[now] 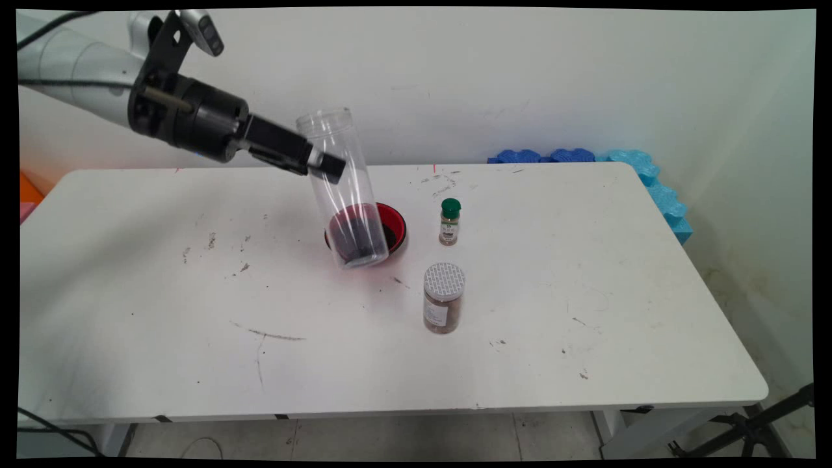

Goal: Pour the black seasoning powder in the red bowl, then place the picked object on the table

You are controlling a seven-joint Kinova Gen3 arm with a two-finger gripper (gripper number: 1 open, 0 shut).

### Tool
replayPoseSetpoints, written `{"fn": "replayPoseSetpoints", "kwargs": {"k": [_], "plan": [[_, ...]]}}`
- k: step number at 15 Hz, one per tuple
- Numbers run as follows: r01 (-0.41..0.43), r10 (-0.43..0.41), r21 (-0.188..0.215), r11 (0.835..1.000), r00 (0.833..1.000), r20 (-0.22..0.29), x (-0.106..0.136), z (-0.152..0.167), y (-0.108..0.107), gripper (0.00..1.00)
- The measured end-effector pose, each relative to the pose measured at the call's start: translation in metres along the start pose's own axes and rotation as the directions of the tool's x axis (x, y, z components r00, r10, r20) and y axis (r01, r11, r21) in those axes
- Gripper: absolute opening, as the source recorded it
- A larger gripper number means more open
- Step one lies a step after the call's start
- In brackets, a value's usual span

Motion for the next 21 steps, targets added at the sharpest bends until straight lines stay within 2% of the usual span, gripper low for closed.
{"fn": "replayPoseSetpoints", "kwargs": {"k": [1,2,4,7,10,11,12,13,14,16,21], "plan": [[-0.055,0.055,0.005,0.998,0.998,0.015,-0.002,0.0,0.002,0.0],[-0.13,0.13,0.012,0.991,0.991,0.038,-0.005,0.001,0.004,0.0],[-0.221,0.22,0.018,0.975,0.973,0.067,-0.009,0.003,0.006,0.0],[-0.366,0.361,0.022,0.93,0.925,0.119,-0.017,0.008,0.008,0.0],[-0.536,0.523,0.018,0.844,0.83,0.193,-0.031,0.021,0.006,0.0],[-0.564,0.549,0.016,0.826,0.81,0.207,-0.034,0.024,0.005,0.0],[-0.599,0.582,0.013,0.8,0.782,0.225,-0.038,0.029,0.004,0.0],[-0.619,0.6,0.011,0.785,0.765,0.236,-0.041,0.033,0.003,0.0],[-0.646,0.624,0.008,0.763,0.741,0.249,-0.044,0.038,0.001,0.0],[-0.678,0.652,0.011,0.735,0.711,0.262,-0.048,0.048,-0.002,0.0],[-0.728,0.695,0.028,0.685,0.665,0.275,-0.05,0.076,-0.011,0.0]]}}
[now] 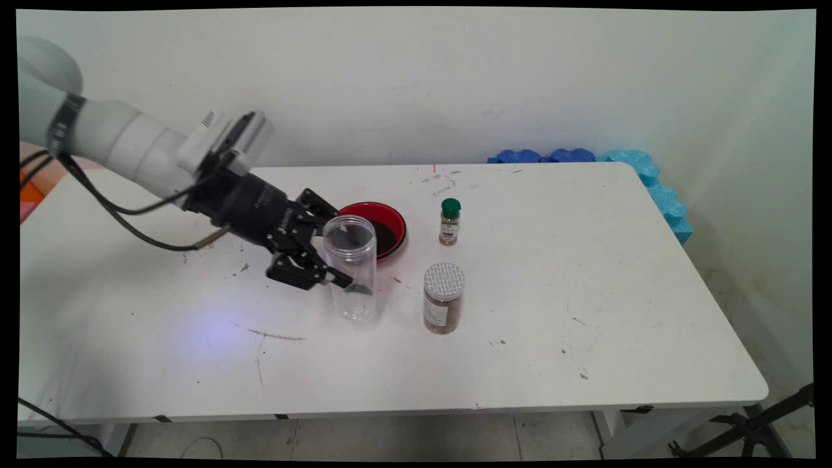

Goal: Place the picked object on the table

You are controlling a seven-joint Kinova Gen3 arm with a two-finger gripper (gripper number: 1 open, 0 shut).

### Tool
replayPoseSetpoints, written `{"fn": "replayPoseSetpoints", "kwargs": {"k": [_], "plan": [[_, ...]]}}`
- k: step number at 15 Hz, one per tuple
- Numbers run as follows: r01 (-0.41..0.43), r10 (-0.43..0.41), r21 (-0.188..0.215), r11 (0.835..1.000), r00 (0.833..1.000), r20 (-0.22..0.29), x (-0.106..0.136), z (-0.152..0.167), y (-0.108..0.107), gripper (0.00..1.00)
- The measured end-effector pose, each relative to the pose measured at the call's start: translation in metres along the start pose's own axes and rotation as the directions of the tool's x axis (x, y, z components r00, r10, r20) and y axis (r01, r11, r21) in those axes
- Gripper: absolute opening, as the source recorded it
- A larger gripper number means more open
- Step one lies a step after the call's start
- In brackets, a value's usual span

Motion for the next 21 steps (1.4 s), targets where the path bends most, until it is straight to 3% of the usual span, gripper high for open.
{"fn": "replayPoseSetpoints", "kwargs": {"k": [8,21], "plan": [[0.052,-0.052,0.037,0.998,0.999,-0.005,-0.009,0.04,-0.003,0.0],[0.189,-0.187,0.05,0.981,0.982,-0.031,-0.032,0.064,0.002,0.0]]}}
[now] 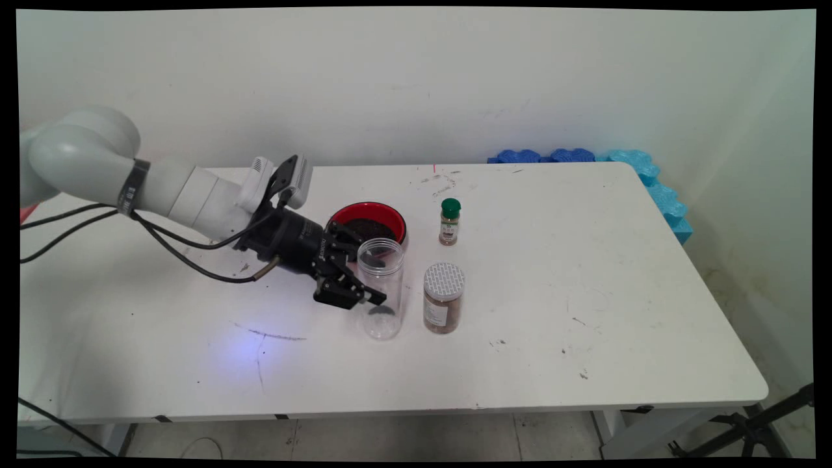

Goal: Place the picked object on the table

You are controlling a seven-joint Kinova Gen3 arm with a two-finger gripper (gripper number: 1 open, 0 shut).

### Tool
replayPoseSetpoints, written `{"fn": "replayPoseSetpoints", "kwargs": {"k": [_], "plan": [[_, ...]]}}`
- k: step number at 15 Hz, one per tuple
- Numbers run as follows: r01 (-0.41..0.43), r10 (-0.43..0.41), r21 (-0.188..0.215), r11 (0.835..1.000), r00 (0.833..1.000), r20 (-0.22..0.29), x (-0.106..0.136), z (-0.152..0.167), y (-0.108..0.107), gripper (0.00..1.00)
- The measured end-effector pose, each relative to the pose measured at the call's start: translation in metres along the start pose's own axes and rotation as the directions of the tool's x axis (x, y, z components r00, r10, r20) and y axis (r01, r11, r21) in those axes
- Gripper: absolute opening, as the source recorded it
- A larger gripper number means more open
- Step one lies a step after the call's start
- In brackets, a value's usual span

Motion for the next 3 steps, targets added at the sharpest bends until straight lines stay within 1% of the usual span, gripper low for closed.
{"fn": "replayPoseSetpoints", "kwargs": {"k": [1,2,3], "plan": [[0.007,-0.007,0.001,1.0,1.0,-0.002,-0.0016,0.0008,0.0001,0.0],[0.013,-0.013,0.003,1.0,1.0,-0.005,-0.0027,0.0014,0.0,1.0],[0.018,-0.018,0.004,1.0,1.0,-0.007,-0.004,0.0018,-0.0001,1.0]]}}
